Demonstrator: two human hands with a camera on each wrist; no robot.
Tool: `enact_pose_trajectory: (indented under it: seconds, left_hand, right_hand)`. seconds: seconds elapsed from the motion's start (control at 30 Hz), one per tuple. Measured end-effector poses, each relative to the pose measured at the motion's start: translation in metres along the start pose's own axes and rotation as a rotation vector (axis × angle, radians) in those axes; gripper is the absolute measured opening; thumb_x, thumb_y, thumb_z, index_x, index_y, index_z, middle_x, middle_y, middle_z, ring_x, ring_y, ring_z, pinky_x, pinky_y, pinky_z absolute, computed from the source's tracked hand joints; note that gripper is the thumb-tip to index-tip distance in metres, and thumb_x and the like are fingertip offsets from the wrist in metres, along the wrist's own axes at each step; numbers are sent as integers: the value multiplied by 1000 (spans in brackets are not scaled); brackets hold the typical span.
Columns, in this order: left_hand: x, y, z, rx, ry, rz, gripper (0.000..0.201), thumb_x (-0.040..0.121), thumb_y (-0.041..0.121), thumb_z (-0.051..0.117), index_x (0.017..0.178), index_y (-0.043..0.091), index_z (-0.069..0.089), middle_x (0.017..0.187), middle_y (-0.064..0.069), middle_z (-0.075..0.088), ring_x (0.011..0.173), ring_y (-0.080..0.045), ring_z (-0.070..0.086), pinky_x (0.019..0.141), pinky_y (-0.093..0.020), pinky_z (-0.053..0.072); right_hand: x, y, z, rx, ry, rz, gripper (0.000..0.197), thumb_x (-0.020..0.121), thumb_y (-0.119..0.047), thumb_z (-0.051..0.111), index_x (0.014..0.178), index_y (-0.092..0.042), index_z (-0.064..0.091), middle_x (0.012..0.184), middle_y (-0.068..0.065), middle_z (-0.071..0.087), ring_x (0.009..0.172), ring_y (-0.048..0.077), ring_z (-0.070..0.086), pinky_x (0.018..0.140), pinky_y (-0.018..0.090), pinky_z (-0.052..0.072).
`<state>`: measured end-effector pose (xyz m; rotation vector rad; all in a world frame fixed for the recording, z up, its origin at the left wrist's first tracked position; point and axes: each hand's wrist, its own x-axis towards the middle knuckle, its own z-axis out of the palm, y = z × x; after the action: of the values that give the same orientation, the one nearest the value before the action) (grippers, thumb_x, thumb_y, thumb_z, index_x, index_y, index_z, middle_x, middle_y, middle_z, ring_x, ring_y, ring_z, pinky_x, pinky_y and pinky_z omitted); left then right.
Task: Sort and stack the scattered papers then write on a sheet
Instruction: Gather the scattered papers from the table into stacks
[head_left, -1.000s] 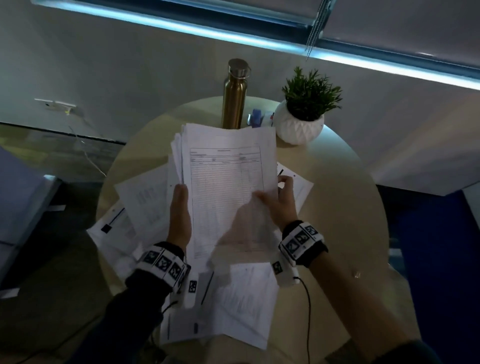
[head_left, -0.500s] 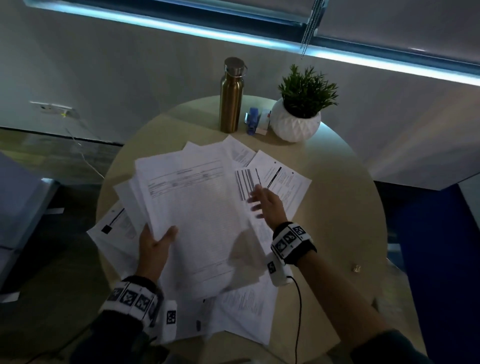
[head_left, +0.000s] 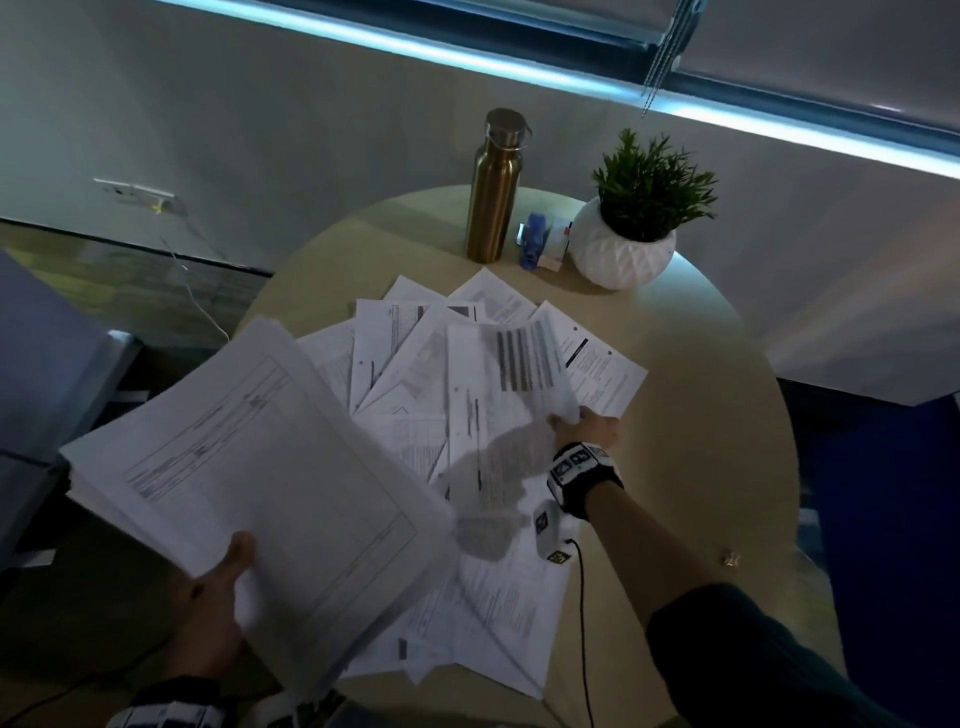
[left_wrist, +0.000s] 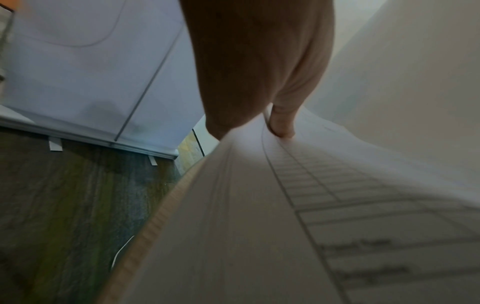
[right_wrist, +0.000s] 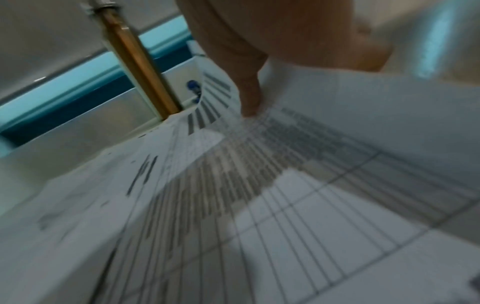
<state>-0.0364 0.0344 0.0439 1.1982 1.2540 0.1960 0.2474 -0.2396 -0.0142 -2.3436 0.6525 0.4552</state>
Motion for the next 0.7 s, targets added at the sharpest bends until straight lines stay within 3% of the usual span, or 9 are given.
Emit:
enact_pose_trajectory:
  seconds: [0.07, 0.17, 0.23, 0.27, 0.33, 0.4, 0.47, 0.57, 0.7]
  left_hand:
    - [0, 1, -3, -4, 14, -31, 55, 88, 28, 59, 138, 20, 38, 141, -11, 44, 129, -35, 40, 106, -57, 30]
    - [0, 1, -2, 2, 46, -73, 62, 85, 32, 62, 139, 18, 36, 141, -12, 44, 128, -36, 40, 104, -56, 32]
    - [-1, 2, 1, 8, 42, -82, 62, 85, 32, 62, 140, 16, 37, 140, -12, 45, 128, -36, 41, 103, -55, 33]
    - [-1, 2, 3, 16, 34, -72, 60, 86, 29, 62, 139, 15, 38, 140, -13, 46, 128, -36, 42, 104, -54, 33]
    - [-5, 6, 8, 35, 19, -66, 54, 87, 25, 60, 136, 14, 41, 139, -14, 46, 128, -35, 42, 105, -53, 32]
    - [-8, 9, 11, 43, 13, -57, 55, 87, 26, 60, 137, 15, 41, 139, -13, 46, 128, -35, 41, 107, -53, 31]
    - [-8, 10, 12, 51, 8, -48, 55, 87, 27, 61, 137, 16, 41, 140, -12, 46, 128, -34, 41, 107, -52, 30]
    - [-9, 12, 12, 32, 4, -21, 54, 86, 23, 61, 136, 17, 42, 140, -9, 47, 129, -32, 40, 108, -50, 29]
    - [-9, 15, 17, 61, -42, -15, 58, 86, 24, 61, 139, 19, 38, 139, -4, 45, 131, -33, 37, 110, -52, 27]
  right_hand:
    - [5, 8, -2, -13, 83, 98, 34, 79, -33, 65, 107, -14, 62, 130, 16, 37, 117, 37, 39, 97, 45, 42]
    - [2, 6, -7, 5, 110, 122, 37, 73, -27, 68, 104, -10, 58, 126, 18, 44, 116, 38, 44, 96, 45, 44]
    - [-6, 4, -11, 43, -46, 88, 44, 80, -21, 64, 120, -8, 53, 125, 18, 52, 112, 33, 53, 96, 44, 47]
    - [-10, 1, -13, 92, -146, 114, 33, 87, -16, 56, 119, -8, 54, 119, 16, 57, 101, 28, 58, 93, 38, 50]
    - [-11, -7, -21, 184, -187, 197, 9, 92, -13, 48, 89, -15, 56, 99, 12, 57, 73, 18, 51, 71, 24, 52]
    - [-5, -3, -30, 306, -88, 57, 4, 93, -20, 50, 93, -17, 54, 102, 9, 53, 76, 16, 49, 59, 24, 46]
    - [2, -2, -33, 513, 67, 26, 24, 93, -23, 52, 111, -7, 56, 104, 10, 58, 87, 20, 55, 70, 31, 46]
    - [-1, -1, -44, 805, 257, -38, 24, 88, -14, 61, 108, -1, 61, 106, 22, 66, 85, 25, 60, 77, 36, 49]
    - [-1, 4, -60, 839, 154, -100, 28, 84, -10, 66, 110, -1, 62, 93, 12, 60, 77, 20, 57, 82, 33, 43]
